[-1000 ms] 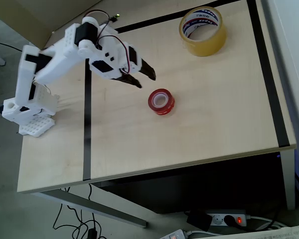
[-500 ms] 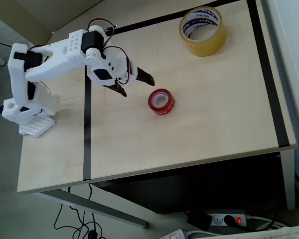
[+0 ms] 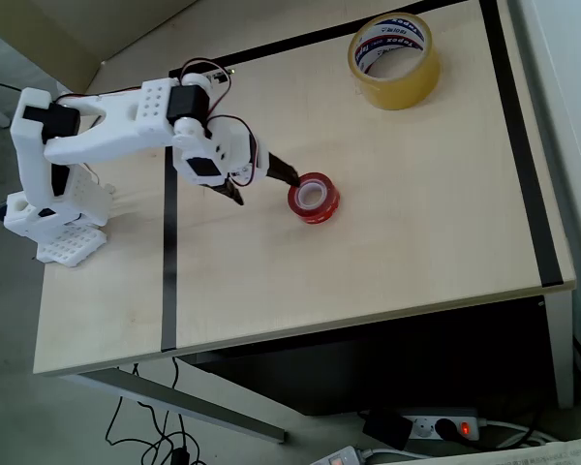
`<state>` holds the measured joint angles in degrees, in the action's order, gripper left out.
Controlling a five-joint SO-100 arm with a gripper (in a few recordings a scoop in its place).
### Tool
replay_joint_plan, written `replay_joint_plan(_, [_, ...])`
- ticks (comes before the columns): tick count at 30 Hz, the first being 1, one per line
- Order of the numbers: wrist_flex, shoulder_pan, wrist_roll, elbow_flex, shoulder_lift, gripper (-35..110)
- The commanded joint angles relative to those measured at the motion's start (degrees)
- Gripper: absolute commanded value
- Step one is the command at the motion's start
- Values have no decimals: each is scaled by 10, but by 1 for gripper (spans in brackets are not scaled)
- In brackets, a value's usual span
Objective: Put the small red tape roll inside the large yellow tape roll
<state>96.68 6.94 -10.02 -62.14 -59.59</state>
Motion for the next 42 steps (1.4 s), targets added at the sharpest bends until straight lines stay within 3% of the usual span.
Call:
replay_joint_plan(1, [-11, 15, -18, -76, -141, 37])
replay_joint_plan(14, [-211, 23, -18, -241, -207, 38])
replay_joint_plan(25, [-292, 16, -19, -234, -138, 38])
replay_joint_plan(33, [-297, 14, -19, -150, -27, 37])
replay_joint_plan(36, [-272, 15, -19, -96, 25, 29])
replay_joint_plan(40, [-178, 9, -26, 15, 96, 0])
replay_joint_plan(42, [-149, 8, -30, 47, 106, 0])
